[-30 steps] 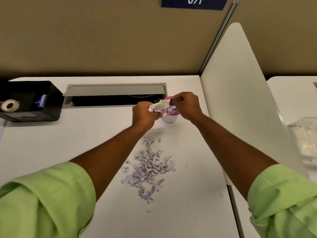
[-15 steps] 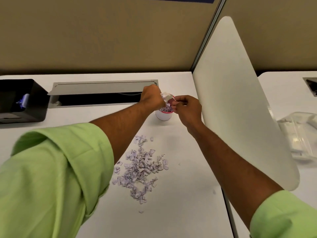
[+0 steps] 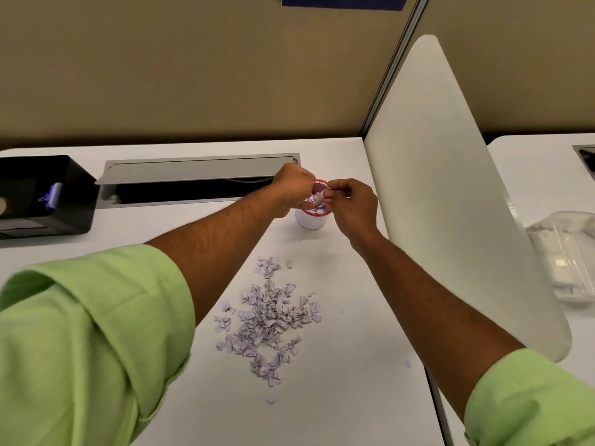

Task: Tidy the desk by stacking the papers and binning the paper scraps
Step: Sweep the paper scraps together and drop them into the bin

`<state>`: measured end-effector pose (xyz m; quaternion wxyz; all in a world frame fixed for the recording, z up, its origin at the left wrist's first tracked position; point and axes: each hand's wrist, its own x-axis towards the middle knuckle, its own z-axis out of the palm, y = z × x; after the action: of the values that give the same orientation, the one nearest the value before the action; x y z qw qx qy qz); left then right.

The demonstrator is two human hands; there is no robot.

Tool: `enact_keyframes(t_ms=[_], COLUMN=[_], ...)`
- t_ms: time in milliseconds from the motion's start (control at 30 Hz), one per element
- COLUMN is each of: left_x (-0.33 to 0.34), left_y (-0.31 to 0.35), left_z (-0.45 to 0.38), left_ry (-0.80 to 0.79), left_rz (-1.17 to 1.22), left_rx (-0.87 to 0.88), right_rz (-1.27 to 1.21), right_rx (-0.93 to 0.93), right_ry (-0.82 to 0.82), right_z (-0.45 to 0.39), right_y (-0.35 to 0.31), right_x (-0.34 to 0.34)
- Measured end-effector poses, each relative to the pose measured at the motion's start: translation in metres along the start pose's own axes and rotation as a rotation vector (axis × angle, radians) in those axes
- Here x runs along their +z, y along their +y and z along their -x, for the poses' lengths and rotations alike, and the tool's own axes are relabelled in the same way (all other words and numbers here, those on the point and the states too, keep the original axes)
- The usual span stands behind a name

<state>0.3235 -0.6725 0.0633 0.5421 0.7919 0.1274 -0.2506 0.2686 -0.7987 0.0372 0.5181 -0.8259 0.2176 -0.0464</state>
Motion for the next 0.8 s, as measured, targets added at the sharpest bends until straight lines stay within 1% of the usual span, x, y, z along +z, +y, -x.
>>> enact_keyframes(t_ms=[133, 233, 333, 400, 467, 533, 633, 700, 733, 800], left_x=[-0.007, -0.013, -0.022, -0.03, -0.039, -0.047, -0.057, -0.059, -0.06, -0.06], left_y=[-0.004, -0.016, -0.042, -0.067, -0.096, -0.128, -0.175, -0.2, -0.211, -0.233], left_z=[0.015, 0.026, 0.037, 0.044, 0.052, 0.06, 0.072, 0.084, 0.091, 0.106], left_ry=[0.066, 0.156, 0.211, 0.224, 0.24, 0.238, 0.205, 0.177, 0.166, 0.144], left_rz=[0.085, 0.065, 0.011, -0.032, -0.134, -0.251, -0.422, -0.462, -0.475, -0.523], left_rx=[0.102, 0.175, 0.193, 0.195, 0.21, 0.229, 0.249, 0.252, 0.251, 0.271], right_rz=[0.026, 0.073, 0.119, 0.16, 0.214, 0.263, 0.356, 0.468, 0.513, 0.589], right_rx=[-0.038, -0.093, -0.136, -0.229, -0.346, -0.432, -0.522, -0.54, -0.537, -0.567], right_ry=[0.051, 0.09, 0.07, 0.068, 0.06, -0.022, -0.298, -0.472, -0.53, -0.593], right_z=[0.005, 0.006, 0.012, 0.025, 0.043, 0.061, 0.079, 0.082, 0.084, 0.085], right_y=[0.0, 0.001, 0.003, 0.008, 0.019, 0.035, 0.065, 0.079, 0.083, 0.09], right_x=[0.0, 0.0, 0.003, 0.006, 0.013, 0.022, 0.044, 0.058, 0.066, 0.076])
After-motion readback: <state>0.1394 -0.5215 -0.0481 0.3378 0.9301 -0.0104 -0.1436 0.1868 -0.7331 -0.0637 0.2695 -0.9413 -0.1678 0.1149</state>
